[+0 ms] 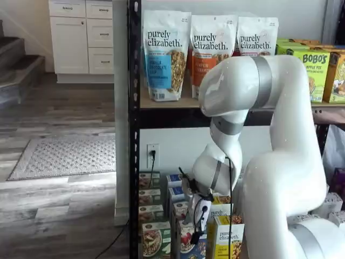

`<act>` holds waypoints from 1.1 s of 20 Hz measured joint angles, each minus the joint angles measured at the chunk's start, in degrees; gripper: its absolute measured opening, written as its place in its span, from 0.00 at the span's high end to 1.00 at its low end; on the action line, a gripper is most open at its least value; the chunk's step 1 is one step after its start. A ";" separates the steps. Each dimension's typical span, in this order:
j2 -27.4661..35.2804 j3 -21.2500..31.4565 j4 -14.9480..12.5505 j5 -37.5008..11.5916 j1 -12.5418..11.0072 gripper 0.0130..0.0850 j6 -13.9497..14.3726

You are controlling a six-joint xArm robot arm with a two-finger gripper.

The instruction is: Pick up the blue and white box that is on the bottom shelf, the second box from the left

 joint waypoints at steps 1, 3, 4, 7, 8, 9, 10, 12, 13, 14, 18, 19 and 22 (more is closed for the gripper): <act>0.47 -0.57 0.29 -0.02 -0.03 0.00 -0.28; 1.24 -1.52 0.41 -0.05 -0.10 0.00 -0.42; 1.70 -2.10 0.34 -0.06 -0.15 0.00 -0.39; 3.39 -4.23 0.23 -0.34 -0.35 0.00 -0.39; 3.94 -4.95 0.20 -0.47 -0.46 0.00 -0.44; 4.28 -5.38 0.11 -0.62 -0.54 0.00 -0.44; 4.78 -6.08 -0.36 -0.67 -0.71 0.00 -0.13; 5.40 -6.94 -1.97 -0.65 -1.03 0.00 1.10; 5.66 -7.30 -2.71 -0.63 -1.14 0.00 1.64; 6.10 -8.01 -3.36 -0.56 -1.37 0.00 2.08; 7.19 -9.79 -3.62 -0.33 -1.84 0.00 1.99; 7.48 -10.18 -3.94 -0.44 -1.91 0.00 2.21; 8.49 -11.61 -5.01 -0.30 -2.24 0.00 2.96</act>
